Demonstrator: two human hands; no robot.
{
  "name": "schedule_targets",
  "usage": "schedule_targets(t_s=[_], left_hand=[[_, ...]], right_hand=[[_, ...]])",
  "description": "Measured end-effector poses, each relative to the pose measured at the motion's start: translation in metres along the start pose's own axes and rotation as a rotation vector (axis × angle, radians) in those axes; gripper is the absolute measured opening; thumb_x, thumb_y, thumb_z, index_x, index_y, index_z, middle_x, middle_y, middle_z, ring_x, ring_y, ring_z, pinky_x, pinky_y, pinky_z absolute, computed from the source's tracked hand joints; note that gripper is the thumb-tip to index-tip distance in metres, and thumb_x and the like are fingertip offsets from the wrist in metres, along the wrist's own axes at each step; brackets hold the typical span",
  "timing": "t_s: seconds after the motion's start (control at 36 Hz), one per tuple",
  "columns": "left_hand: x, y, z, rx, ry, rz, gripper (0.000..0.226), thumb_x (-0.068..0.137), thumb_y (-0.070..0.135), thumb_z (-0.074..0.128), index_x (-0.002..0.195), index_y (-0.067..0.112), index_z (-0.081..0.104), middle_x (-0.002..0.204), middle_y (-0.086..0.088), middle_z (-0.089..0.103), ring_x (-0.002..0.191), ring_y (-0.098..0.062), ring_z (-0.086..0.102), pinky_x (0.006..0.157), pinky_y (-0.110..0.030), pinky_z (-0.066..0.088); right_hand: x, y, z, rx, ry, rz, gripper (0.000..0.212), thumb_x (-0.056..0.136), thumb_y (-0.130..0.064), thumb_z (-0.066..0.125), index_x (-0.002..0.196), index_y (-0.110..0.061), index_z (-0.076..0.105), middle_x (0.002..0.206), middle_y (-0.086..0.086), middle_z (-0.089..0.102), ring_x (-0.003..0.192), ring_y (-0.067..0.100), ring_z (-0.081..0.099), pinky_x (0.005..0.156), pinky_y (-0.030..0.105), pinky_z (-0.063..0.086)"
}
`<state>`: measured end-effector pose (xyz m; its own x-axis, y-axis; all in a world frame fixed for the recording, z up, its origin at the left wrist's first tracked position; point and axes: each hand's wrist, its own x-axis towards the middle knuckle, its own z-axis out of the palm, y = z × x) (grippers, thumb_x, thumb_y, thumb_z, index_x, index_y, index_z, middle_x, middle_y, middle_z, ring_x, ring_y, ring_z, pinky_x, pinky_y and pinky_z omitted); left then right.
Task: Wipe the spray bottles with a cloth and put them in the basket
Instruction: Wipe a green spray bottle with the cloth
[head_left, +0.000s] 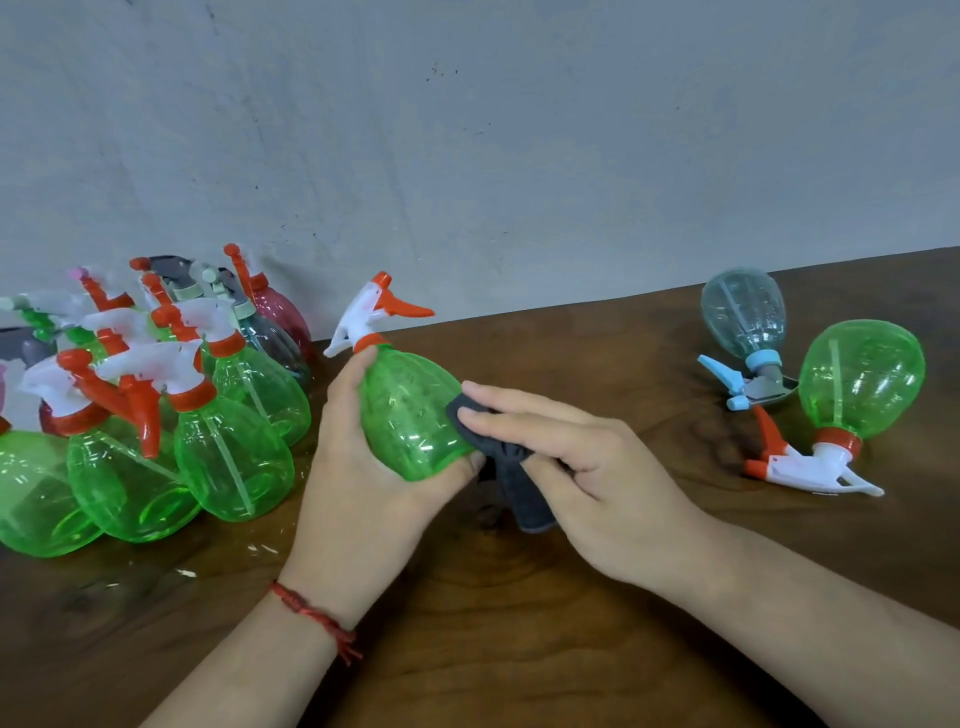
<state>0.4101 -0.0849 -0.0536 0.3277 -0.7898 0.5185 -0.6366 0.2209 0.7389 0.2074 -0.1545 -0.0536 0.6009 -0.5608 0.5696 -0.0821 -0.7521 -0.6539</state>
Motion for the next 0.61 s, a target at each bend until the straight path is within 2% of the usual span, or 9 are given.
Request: schedule_targets(t_s=[0.08,0.17,0.22,0.28,0.33,0.39,0.47,0.56,0.61], left_hand=[[0.0,-0.002,-0.001,-0.011,-0.028,-0.016,0.113,0.064,0.041,0.1,0.156,0.041,0.036,0.147,0.013,0.055,0.134,-0.01,0.058,0.114,-0.039,0.05],[-0.002,-0.002,0.0,0.018,-0.105,0.043,0.116,0.065,0.035,0.103,0.158,0.042,0.034,0.149,0.013,0.052,0.138,-0.013,0.055,0.116,-0.041,0.048],[-0.006,0.001,0.003,0.03,-0.173,0.095,0.118,0.064,0.034,0.103,0.16,0.04,0.035,0.151,0.015,0.049,0.142,-0.009,0.052,0.118,-0.034,0.045],[-0.01,0.007,0.006,0.022,-0.233,0.133,0.118,0.064,0.033,0.103,0.161,0.037,0.036,0.151,0.017,0.049,0.144,-0.006,0.049,0.116,-0.02,0.041],[-0.013,0.011,0.007,0.006,-0.28,0.172,0.117,0.065,0.031,0.103,0.161,0.034,0.037,0.152,0.017,0.049,0.144,-0.007,0.049,0.114,-0.013,0.037],[-0.013,0.015,0.006,-0.032,-0.317,0.197,0.115,0.066,0.03,0.102,0.161,0.034,0.037,0.154,0.017,0.049,0.146,-0.012,0.05,0.116,-0.017,0.039],[-0.013,0.018,0.003,-0.168,-0.369,0.176,0.114,0.066,0.025,0.101,0.16,0.034,0.037,0.157,0.013,0.049,0.147,-0.017,0.05,0.12,-0.032,0.044],[-0.011,0.017,0.001,-0.242,-0.397,0.15,0.116,0.065,0.018,0.101,0.16,0.032,0.037,0.159,0.004,0.049,0.148,-0.024,0.05,0.12,-0.046,0.044],[-0.01,0.015,0.001,-0.238,-0.399,0.149,0.116,0.065,0.018,0.102,0.161,0.031,0.037,0.159,0.004,0.049,0.148,-0.024,0.05,0.12,-0.047,0.045]], right_hand=[[0.0,0.0,0.0,-0.012,0.001,-0.008,0.061,0.099,0.015,0.047,0.143,-0.024,0.065,0.156,-0.017,0.052,0.147,0.0,0.044,0.122,0.029,0.039],[0.002,0.003,0.0,0.015,0.053,0.021,0.061,0.099,0.017,0.047,0.142,-0.022,0.067,0.154,-0.015,0.055,0.145,0.0,0.046,0.122,0.029,0.039],[0.004,0.005,0.0,0.086,0.104,0.077,0.055,0.103,0.014,0.047,0.14,-0.022,0.068,0.151,-0.016,0.058,0.143,-0.001,0.048,0.122,0.028,0.038],[0.007,0.004,-0.001,0.204,0.144,0.156,0.047,0.107,0.007,0.048,0.136,-0.023,0.071,0.147,-0.017,0.062,0.14,-0.001,0.051,0.121,0.027,0.039],[0.009,0.001,-0.004,0.36,0.179,0.254,0.047,0.106,0.006,0.047,0.131,-0.023,0.073,0.139,-0.017,0.068,0.134,0.0,0.057,0.119,0.028,0.042],[0.012,0.0,-0.006,0.499,0.202,0.319,0.05,0.105,0.01,0.044,0.129,-0.021,0.074,0.132,-0.012,0.073,0.129,0.007,0.064,0.117,0.037,0.046],[0.014,-0.002,-0.007,0.68,0.242,0.368,0.049,0.105,0.01,0.042,0.129,-0.018,0.074,0.13,-0.002,0.074,0.128,0.016,0.066,0.116,0.046,0.046],[0.015,-0.004,-0.006,0.821,0.243,0.389,0.047,0.106,0.009,0.04,0.13,-0.015,0.072,0.131,0.002,0.074,0.128,0.018,0.066,0.113,0.041,0.049],[0.015,-0.006,-0.006,0.896,0.23,0.406,0.047,0.105,0.009,0.038,0.131,-0.013,0.071,0.132,0.004,0.073,0.127,0.018,0.067,0.108,0.035,0.052]])
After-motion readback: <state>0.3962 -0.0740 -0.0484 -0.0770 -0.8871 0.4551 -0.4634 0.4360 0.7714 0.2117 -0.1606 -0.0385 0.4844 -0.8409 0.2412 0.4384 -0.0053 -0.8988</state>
